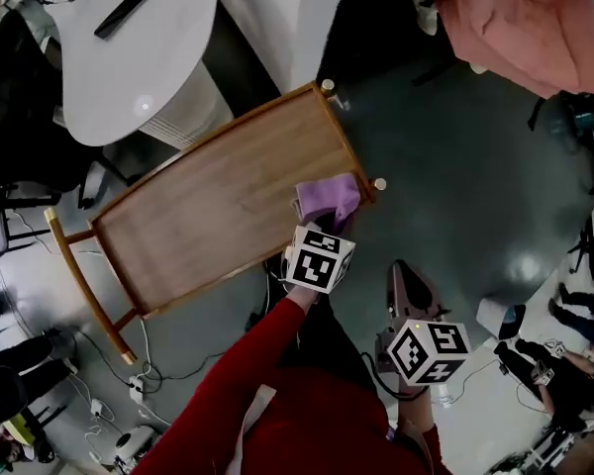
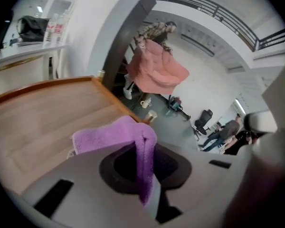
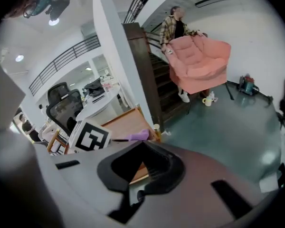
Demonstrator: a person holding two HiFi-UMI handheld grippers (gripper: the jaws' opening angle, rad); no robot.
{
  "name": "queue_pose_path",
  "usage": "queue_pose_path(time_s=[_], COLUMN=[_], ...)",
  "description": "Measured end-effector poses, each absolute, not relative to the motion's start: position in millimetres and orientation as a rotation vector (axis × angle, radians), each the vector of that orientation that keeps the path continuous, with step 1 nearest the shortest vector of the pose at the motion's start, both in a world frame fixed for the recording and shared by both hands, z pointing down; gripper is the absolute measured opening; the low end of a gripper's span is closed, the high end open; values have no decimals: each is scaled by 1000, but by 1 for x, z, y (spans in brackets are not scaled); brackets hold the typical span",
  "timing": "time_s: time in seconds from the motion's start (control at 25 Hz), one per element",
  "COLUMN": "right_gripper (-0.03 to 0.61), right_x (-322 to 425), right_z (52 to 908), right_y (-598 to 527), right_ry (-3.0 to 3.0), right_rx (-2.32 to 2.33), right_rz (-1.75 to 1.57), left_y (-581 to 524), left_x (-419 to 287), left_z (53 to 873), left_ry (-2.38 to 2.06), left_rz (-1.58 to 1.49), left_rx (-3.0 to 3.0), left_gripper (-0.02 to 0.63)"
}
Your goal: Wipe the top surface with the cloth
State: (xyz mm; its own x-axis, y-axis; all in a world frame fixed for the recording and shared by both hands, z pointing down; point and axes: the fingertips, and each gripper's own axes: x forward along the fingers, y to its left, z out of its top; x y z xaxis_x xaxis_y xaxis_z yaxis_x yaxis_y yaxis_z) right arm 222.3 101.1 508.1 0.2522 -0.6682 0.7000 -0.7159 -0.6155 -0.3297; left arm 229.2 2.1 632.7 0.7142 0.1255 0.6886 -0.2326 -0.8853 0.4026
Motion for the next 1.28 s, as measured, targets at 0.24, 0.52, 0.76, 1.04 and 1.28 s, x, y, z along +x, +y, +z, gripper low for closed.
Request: queue_pose_path(time_s=[0.24, 0.52, 0.76, 1.04, 1.28], right_gripper=[3, 3, 3, 3, 3], right_x=[224, 228, 209, 180, 139], right_z=[499, 493, 477, 440, 416], right_y=[139, 115, 36, -59, -111], right_ry=[-1221, -1318, -1643, -2022, -2249], right_rx=[2560, 2513, 2341, 2072, 1862], right_rz=[1355, 1304, 1170, 958, 833], left_y=[33, 15, -55, -141, -175], left_x=[271, 267, 183, 81, 15], left_z=[619, 588, 526, 456, 416], left_ry=[23, -2, -234, -724, -1028], left_rz=[979, 844, 665, 431, 368], left_rx=[2414, 2404, 2459, 2548, 2585], left_gripper=[49, 49, 49, 49, 49])
